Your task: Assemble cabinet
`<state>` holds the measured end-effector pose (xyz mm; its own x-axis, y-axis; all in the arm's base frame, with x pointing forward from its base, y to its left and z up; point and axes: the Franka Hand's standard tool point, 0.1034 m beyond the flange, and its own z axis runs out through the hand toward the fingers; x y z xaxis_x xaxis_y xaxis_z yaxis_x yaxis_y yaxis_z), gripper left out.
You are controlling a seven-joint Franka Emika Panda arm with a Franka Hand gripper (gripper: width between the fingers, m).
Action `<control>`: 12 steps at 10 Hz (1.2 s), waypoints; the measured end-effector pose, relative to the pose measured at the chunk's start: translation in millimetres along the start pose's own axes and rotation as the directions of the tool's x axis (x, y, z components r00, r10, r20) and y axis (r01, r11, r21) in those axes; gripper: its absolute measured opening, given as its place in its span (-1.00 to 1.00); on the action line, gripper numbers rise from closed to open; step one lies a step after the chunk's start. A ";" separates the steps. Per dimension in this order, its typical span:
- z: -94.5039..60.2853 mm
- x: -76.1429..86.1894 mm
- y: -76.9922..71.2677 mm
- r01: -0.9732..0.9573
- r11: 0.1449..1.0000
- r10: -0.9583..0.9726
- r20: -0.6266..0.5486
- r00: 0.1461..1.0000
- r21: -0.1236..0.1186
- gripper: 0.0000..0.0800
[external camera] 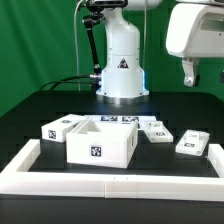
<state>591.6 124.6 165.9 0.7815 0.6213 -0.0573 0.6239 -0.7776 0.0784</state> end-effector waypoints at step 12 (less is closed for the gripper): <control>44.1 -79.5 5.8 0.451 0.891 -0.453 -0.071 0.889 -0.045 1.00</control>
Offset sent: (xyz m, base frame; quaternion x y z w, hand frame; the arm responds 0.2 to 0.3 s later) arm 0.0000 0.0000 0.0000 0.0000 0.0000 0.0000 1.0000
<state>533.2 66.5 126.9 0.4115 0.9113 -0.0159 0.9084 -0.4086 0.0889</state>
